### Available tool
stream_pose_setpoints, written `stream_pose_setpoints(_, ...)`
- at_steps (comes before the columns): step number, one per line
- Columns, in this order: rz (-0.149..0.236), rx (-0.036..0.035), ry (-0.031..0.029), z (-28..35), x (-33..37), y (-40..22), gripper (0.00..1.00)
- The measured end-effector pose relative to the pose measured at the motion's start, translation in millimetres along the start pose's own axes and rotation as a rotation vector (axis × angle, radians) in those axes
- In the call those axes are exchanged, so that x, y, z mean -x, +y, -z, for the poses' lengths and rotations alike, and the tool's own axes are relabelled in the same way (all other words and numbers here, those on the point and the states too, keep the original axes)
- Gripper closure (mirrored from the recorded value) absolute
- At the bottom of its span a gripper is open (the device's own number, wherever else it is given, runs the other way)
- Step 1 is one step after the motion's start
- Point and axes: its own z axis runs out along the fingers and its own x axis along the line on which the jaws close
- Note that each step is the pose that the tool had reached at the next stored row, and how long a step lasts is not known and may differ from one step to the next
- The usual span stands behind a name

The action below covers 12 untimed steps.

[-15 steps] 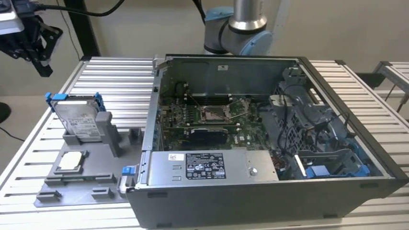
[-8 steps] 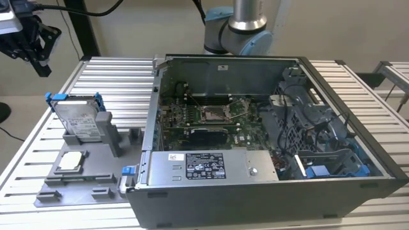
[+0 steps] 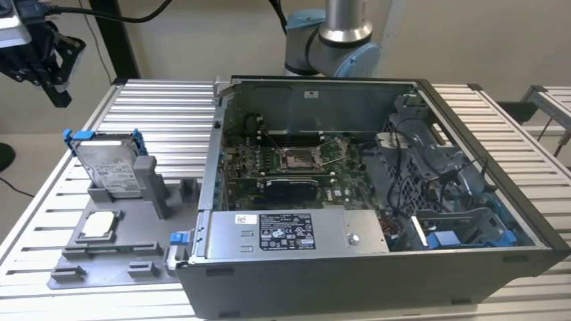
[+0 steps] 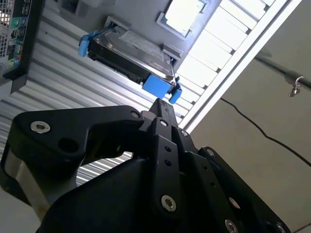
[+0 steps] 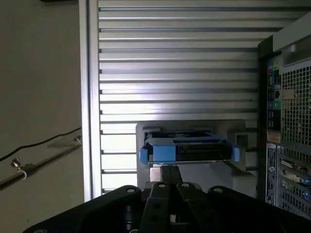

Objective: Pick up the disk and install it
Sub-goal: 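Pick up the disk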

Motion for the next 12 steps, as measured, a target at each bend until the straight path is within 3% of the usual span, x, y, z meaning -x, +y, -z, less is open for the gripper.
stream_pose_setpoints(12, 0.209, 0.0052, 0.0096, 0.0, 0.0, 0.0, 1.00)
